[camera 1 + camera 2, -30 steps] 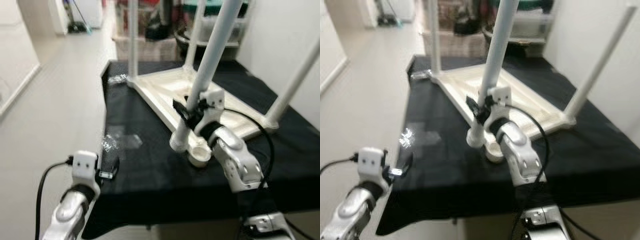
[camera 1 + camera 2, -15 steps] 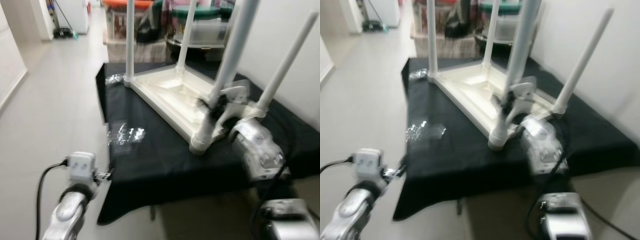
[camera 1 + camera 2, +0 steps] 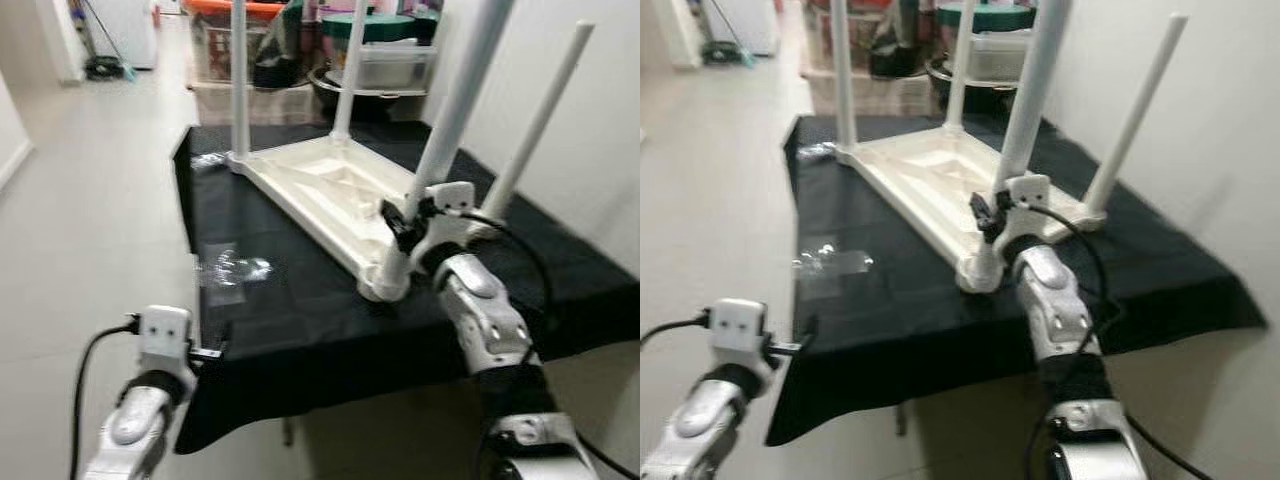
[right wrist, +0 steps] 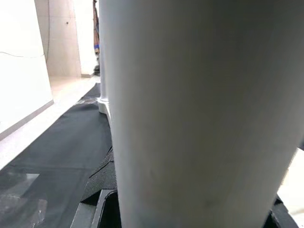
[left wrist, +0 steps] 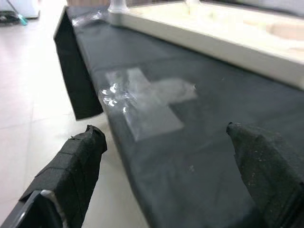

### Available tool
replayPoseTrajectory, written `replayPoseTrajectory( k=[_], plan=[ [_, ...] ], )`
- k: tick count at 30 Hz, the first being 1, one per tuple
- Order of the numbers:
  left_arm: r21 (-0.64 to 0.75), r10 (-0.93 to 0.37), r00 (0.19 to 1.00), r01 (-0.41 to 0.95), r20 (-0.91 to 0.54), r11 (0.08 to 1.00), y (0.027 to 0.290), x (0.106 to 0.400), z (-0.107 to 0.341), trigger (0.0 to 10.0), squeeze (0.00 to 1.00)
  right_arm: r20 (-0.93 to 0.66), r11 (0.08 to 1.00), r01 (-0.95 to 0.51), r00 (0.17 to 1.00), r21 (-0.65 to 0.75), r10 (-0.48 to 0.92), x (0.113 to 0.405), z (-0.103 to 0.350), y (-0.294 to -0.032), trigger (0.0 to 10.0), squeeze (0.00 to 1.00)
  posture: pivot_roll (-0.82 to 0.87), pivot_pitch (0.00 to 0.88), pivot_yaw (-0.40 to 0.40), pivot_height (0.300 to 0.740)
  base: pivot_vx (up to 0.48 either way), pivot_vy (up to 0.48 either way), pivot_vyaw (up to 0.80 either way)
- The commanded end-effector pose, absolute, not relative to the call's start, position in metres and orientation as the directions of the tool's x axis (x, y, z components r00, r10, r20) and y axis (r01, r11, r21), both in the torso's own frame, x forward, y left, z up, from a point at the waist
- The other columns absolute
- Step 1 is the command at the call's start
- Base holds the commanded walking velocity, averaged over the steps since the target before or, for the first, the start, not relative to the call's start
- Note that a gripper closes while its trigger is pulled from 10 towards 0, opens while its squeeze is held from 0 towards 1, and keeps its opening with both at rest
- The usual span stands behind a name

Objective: Building children table

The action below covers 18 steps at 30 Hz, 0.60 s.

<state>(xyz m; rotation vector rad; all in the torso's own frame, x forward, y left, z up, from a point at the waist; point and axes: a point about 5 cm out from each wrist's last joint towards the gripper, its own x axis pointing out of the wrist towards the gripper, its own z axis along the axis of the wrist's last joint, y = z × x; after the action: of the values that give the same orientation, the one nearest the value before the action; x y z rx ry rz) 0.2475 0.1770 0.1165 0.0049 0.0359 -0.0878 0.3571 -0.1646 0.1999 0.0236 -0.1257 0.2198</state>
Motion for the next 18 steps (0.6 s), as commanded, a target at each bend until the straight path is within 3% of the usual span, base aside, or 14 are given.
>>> replayPoseTrajectory(
  k=[1, 5, 9, 18],
  plan=[
    [-0.002, -0.083, 0.996, 0.083, -0.021, 0.997, 0.178, 0.249, 0.119, 10.0, 0.0, 0.169, 0.971, -0.237, 0.958, 0.013, 0.232, 0.357, 0.209, -0.159, 10.0, 0.0, 0.04, 0.0, -0.088, 0.74, 0.48, 0.0, 0.0],
    [-0.004, -0.085, 0.996, 0.085, -0.013, 0.996, 0.178, 0.25, 0.12, 10.0, 0.0, 0.185, 0.972, -0.234, 0.955, -0.011, 0.232, 0.358, 0.212, -0.161, 10.0, 0.0, 0.03, 0.0, -0.087, 0.74, 0.48, 0.0, 0.2],
    [-0.016, -0.084, 0.996, 0.084, 0.011, 0.996, 0.176, 0.251, 0.122, 10.0, 0.0, 0.213, 0.975, -0.216, 0.957, 0.057, 0.199, 0.36, 0.218, -0.165, 10.0, 0.0, 0.03, 0.0, -0.089, 0.74, 0.365, 0.0, 0.2],
    [0.033, -0.125, 0.992, 0.125, 0.009, 0.992, 0.168, 0.25, 0.121, 10.0, 0.0, 0.227, 0.979, -0.203, 0.955, 0.035, 0.19, 0.361, 0.222, -0.166, 10.0, 0.0, 0.03, 0.0, -0.093, 0.74, 0.0, 0.0, 0.0]
  ],
)
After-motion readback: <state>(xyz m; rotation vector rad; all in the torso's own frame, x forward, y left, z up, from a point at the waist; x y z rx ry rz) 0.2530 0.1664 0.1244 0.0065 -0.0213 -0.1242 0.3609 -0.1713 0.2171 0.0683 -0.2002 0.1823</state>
